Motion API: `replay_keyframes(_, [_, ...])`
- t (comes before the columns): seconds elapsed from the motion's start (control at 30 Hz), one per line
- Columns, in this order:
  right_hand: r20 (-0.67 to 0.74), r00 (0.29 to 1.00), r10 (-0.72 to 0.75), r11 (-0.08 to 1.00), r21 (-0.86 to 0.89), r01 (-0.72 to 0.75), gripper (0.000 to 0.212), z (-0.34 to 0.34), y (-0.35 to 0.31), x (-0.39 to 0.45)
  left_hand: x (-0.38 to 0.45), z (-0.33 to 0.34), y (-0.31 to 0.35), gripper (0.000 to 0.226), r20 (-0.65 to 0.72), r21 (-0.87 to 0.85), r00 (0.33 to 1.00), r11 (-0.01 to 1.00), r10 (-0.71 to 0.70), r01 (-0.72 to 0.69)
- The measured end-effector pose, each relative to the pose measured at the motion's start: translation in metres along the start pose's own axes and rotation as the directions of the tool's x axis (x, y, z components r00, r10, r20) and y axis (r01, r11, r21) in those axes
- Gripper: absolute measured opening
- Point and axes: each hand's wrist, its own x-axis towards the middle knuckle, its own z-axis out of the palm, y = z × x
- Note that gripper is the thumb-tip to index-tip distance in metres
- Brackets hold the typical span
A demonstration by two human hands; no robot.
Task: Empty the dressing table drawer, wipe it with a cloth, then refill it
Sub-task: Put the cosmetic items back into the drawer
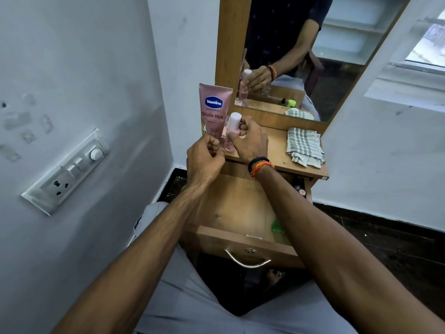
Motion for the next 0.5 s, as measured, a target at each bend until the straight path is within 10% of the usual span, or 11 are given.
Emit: replay_keyframes(0.5, [0.029,0.998,-0.063,0.998,0.007,0.063,0.060,-0.099,0.053,-0.053,-0.039,0.032,0.001,0.029,0.330,-0.050,0.943,0.997,-0.038,0.057])
